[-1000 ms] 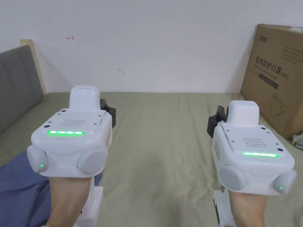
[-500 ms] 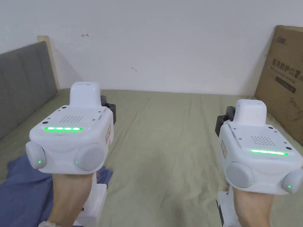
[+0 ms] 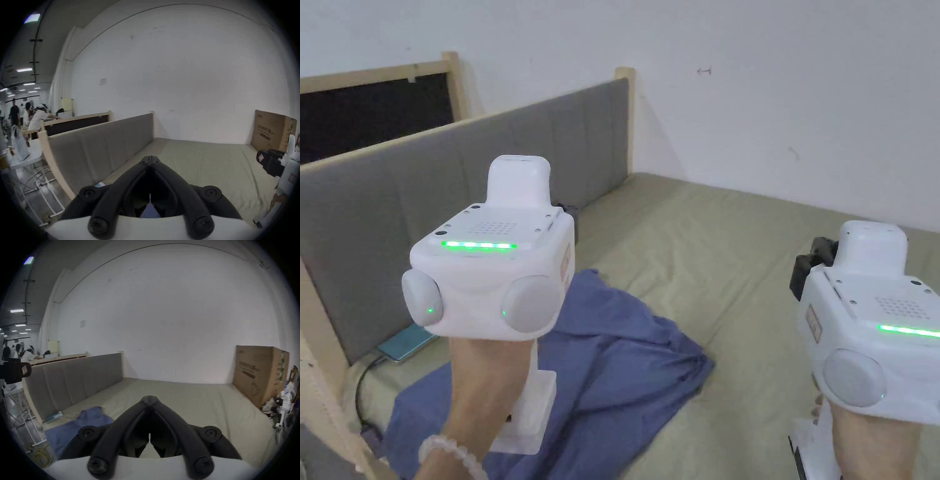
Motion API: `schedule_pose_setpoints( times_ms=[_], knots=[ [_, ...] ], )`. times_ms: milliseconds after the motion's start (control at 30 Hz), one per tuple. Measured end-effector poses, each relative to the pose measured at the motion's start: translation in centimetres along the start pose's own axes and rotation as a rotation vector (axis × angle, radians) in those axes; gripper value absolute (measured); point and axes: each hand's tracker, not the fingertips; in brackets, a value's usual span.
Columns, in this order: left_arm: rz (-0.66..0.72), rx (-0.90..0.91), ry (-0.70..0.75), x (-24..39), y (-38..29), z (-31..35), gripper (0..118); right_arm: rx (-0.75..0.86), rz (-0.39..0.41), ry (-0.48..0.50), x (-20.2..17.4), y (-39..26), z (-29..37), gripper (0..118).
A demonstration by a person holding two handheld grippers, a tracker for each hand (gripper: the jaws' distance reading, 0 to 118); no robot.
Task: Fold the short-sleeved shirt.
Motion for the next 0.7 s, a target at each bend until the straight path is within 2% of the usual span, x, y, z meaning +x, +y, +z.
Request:
schedule_pose_setpoints(
  times_ms=[100,233,467,633,667,700],
  knots=[
    [0.006,-0.012,0.048,-2.1,-0.5,0.0,0,-0.024,0.005,0.07,-2.7,-0.5,-1.0,1],
    [0.034,-0.037,0.086,-3.9,-1.3,-0.9,0,-0.023,0.048,0.097,-4.9,-1.0,-1.7,1],
    [0.047,-0.202,0.048,-2.7,-4.7,-5.2,0,-0.085,0.029,0.103,-4.8,-2.2,-3.7,1],
    [0.102,-0.453,-0.029,-1.5,-10.3,-10.8,0,-0.152,0.029,0.089,-4.1,-4.3,-5.4,1],
    [0.113,-0.503,-0.036,-1.4,-11.9,-12.4,2,-0.17,0.025,0.09,-3.9,-4.8,-5.8,1],
    [0.094,-0.543,-0.036,-0.9,-13.3,-13.4,17,-0.188,0.022,0.088,-3.7,-5.2,-6.1,1]
  ],
)
